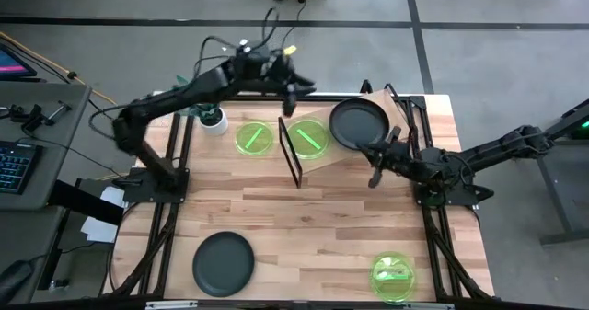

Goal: Place and stack plates onto a shelf
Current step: Stack the top black plate on the black plate on the shelf

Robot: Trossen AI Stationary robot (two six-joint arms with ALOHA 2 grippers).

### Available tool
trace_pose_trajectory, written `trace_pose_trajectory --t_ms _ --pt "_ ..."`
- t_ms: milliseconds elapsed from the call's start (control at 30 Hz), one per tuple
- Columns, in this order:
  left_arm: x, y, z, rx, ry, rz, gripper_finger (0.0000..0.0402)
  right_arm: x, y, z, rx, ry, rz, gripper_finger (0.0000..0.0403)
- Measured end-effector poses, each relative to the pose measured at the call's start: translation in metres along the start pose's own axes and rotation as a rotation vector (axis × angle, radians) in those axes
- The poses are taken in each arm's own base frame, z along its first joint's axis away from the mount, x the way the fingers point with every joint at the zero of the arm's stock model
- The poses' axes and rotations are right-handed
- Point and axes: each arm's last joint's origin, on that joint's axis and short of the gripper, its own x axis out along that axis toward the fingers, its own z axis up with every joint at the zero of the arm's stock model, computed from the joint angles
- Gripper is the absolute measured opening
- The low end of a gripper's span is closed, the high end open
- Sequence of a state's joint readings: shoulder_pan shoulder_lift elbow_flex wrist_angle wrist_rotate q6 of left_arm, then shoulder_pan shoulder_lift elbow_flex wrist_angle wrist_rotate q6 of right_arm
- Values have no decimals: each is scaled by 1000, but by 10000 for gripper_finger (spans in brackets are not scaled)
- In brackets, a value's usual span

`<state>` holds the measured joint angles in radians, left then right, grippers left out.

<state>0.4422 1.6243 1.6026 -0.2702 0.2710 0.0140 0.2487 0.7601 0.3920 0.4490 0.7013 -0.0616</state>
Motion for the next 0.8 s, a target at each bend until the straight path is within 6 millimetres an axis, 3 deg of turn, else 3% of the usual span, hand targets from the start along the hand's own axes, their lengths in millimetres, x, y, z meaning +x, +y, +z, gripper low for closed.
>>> trace_pose_trajectory --t_ms 167,400,567,800 --pt "-21 -28 -52 24 -43 -31 9 7 -10 -11 15 83 -92 0" --pt "-45 -59 -146 -38 -299 -142 1 24 -15 -30 -23 186 -146 0" --pt "-64 -68 -168 -33 -450 -190 1 34 -17 -44 -58 251 -181 0" --pt "-68 -71 -173 -18 -448 -195 0 38 -18 -48 -61 269 -198 0"
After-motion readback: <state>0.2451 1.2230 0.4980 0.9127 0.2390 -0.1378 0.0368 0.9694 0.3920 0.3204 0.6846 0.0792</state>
